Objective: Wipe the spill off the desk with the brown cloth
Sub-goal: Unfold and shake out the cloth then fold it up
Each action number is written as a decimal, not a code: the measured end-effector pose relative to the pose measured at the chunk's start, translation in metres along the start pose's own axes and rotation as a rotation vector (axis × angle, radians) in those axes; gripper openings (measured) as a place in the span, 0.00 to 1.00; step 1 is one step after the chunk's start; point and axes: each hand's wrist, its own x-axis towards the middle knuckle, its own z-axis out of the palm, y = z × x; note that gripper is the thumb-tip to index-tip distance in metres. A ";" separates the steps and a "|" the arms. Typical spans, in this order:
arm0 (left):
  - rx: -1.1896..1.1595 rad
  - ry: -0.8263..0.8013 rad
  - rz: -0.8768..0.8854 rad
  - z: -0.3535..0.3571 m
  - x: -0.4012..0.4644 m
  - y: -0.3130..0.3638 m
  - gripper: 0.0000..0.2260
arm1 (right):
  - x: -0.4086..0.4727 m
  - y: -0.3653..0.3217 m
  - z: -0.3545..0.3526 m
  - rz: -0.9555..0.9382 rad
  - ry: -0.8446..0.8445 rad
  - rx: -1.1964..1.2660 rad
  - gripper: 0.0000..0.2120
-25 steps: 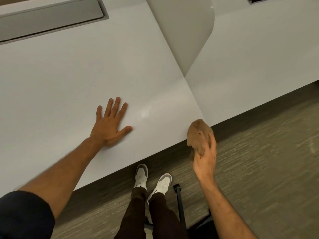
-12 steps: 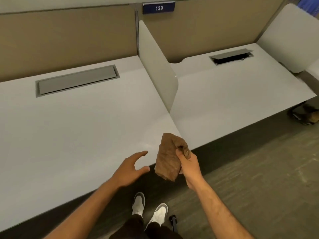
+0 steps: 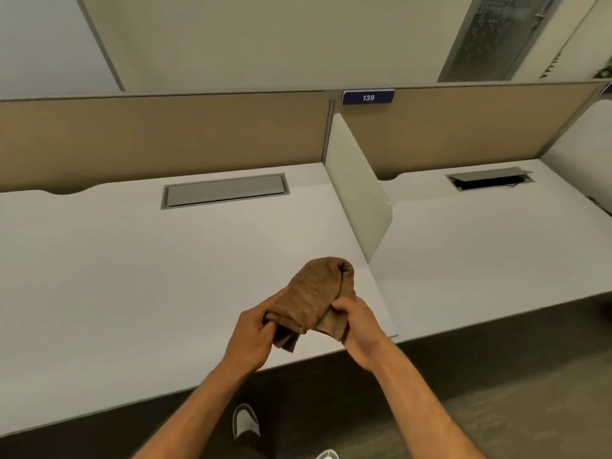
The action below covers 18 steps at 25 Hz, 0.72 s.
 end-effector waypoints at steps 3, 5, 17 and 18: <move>0.019 0.097 -0.027 -0.036 0.022 -0.001 0.17 | 0.019 -0.021 0.025 -0.035 -0.025 -0.327 0.15; 0.041 0.117 0.000 -0.064 0.041 -0.001 0.15 | 0.033 -0.035 0.041 -0.072 0.003 -0.441 0.18; 0.087 -0.058 0.043 -0.133 0.133 -0.019 0.34 | 0.105 -0.089 0.116 -0.091 0.058 -0.445 0.14; 0.085 -0.076 0.079 -0.131 0.139 -0.016 0.32 | 0.108 -0.096 0.119 -0.097 -0.009 -0.529 0.13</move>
